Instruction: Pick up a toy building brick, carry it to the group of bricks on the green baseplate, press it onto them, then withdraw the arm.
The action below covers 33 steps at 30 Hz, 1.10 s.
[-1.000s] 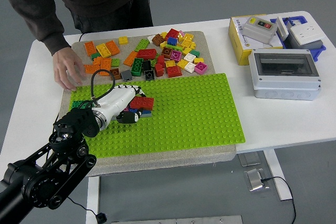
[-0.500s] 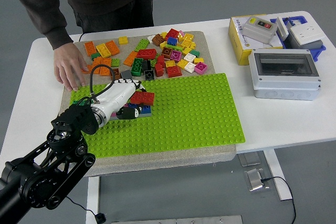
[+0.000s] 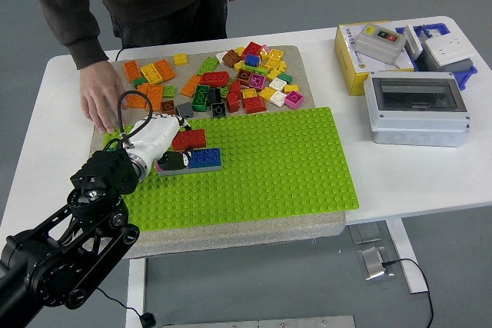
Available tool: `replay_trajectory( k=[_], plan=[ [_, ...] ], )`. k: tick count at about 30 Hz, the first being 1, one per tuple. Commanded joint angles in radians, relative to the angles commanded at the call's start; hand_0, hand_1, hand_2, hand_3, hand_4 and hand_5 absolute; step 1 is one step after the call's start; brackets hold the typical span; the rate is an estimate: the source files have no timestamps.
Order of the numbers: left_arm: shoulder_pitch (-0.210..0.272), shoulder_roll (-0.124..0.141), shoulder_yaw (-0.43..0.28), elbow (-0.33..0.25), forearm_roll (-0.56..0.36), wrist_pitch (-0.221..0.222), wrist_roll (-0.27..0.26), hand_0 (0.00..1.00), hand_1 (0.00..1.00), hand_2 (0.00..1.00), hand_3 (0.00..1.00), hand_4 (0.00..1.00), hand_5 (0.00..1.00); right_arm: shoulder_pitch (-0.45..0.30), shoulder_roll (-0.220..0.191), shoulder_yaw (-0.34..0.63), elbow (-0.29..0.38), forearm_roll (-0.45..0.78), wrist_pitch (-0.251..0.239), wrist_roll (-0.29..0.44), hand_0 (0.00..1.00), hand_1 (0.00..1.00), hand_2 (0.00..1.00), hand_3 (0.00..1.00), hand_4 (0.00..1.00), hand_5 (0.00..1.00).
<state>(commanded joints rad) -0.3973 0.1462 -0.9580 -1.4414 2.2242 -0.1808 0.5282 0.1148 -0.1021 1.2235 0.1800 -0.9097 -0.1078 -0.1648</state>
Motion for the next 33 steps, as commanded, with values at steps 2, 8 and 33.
replay_trajectory(
  k=[2,8,33],
  plan=[
    [0.004,0.001,0.001,-0.012,0.002,0.004,0.014,0.965,0.912,0.873,0.54,0.521,0.303,0.0,-0.001,0.0,0.0,0.0,0.0,0.0,0.625,0.621,0.619,0.615,0.462,0.736],
    [0.015,0.013,0.02,-0.063,-0.006,0.002,0.037,0.954,0.9,0.86,0.539,0.527,0.305,-0.001,-0.002,0.002,0.0,-0.004,-0.001,0.0,0.625,0.621,0.619,0.616,0.463,0.739],
    [-0.008,0.008,0.111,-0.016,-0.046,0.032,0.012,0.947,0.898,0.854,0.533,0.511,0.315,0.001,0.003,0.011,0.0,-0.011,-0.002,-0.001,0.628,0.623,0.619,0.616,0.463,0.741]
  ],
)
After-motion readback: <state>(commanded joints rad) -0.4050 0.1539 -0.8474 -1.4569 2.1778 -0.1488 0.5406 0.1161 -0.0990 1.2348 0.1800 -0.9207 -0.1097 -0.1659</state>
